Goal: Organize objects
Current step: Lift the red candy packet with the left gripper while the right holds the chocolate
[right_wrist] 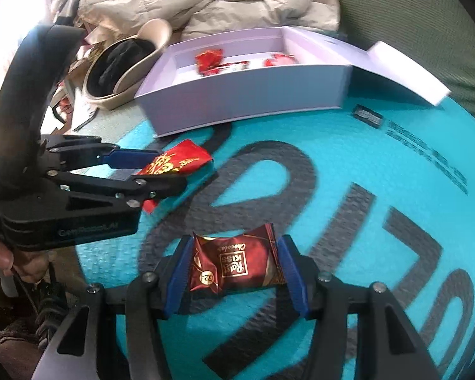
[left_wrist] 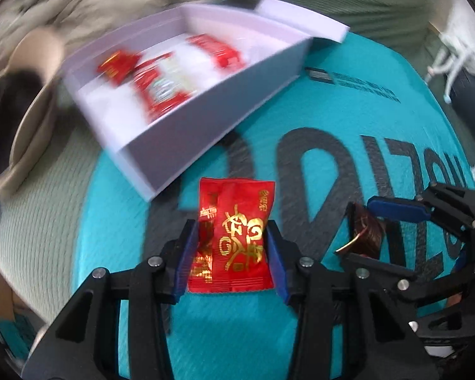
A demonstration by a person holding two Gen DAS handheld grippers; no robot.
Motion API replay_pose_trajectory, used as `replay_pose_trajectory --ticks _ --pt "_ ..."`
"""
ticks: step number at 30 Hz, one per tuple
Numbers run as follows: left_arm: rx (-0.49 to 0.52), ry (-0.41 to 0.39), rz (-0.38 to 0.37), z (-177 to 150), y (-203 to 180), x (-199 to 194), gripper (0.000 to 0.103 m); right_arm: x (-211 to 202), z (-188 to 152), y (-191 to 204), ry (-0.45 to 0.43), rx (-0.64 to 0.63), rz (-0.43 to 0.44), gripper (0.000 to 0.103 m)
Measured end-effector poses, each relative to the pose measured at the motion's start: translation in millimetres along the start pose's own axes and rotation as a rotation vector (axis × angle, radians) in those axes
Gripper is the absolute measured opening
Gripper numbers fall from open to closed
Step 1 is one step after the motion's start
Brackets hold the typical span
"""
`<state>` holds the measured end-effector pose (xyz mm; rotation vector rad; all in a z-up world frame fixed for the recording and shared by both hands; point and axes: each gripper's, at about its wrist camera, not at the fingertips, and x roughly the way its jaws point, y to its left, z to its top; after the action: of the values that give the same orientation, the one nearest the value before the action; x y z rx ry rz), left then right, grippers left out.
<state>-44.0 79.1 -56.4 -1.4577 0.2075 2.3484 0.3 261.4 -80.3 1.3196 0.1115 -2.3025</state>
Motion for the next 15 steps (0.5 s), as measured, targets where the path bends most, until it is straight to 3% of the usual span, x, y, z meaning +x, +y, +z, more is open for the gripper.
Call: replay_pose_trajectory --ticks 5,15 --pt "-0.097 0.031 0.023 -21 32 -13 0.041 13 11 29 0.006 -0.061 0.093 0.056" --pt "-0.174 0.02 0.057 -46 61 -27 0.041 29 21 65 0.007 -0.154 0.115 0.058"
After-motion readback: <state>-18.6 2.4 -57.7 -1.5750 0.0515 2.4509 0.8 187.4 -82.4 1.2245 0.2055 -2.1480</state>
